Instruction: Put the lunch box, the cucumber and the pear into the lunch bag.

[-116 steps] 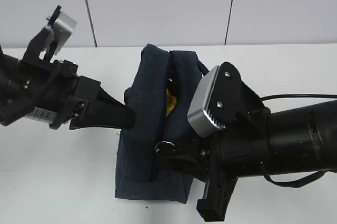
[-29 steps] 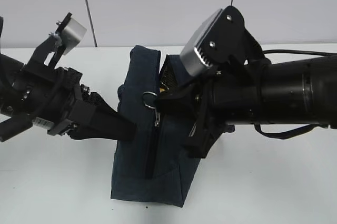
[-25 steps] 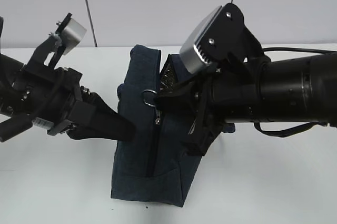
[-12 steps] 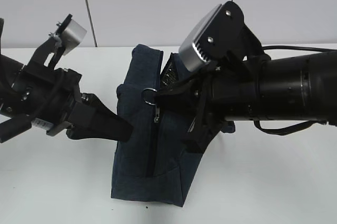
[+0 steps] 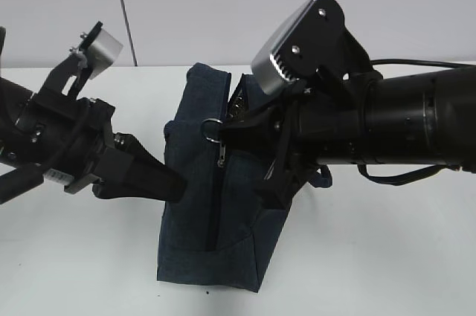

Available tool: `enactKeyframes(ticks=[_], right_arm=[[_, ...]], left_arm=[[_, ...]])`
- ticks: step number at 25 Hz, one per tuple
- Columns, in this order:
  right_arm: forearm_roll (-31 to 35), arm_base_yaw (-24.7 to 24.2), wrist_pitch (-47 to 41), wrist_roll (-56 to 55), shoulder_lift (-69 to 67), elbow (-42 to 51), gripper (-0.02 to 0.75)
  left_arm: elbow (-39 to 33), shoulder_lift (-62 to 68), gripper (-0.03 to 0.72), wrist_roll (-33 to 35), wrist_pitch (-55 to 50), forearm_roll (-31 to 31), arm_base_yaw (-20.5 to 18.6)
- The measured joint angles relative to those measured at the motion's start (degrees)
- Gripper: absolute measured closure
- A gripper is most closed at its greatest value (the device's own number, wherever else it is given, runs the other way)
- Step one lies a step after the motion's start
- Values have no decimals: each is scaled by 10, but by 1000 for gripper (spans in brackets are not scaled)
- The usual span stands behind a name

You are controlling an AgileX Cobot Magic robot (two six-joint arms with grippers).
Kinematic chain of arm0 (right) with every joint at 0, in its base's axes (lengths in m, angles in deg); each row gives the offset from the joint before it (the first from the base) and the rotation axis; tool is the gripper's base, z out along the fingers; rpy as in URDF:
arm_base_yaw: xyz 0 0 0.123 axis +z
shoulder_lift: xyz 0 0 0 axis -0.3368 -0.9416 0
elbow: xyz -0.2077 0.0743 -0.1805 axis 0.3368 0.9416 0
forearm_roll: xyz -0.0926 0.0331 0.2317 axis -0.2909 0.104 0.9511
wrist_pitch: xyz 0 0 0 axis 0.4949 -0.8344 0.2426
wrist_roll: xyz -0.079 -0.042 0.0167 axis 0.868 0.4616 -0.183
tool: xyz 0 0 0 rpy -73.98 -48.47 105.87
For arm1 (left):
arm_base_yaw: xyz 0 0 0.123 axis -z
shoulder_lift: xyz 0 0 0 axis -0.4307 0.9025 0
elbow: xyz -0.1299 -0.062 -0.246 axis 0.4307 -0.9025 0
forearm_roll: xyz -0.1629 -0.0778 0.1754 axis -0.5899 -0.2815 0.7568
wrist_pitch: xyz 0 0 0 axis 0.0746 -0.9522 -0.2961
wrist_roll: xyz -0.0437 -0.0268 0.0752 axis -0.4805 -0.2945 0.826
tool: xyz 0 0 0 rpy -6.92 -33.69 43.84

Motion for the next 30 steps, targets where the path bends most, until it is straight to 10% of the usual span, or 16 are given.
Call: enactKeyframes(ticks=[30], right_arm=[[5,-3,47,8,-52,-59,732]], left_arm=[[1,0,700,0,-5,8,0]])
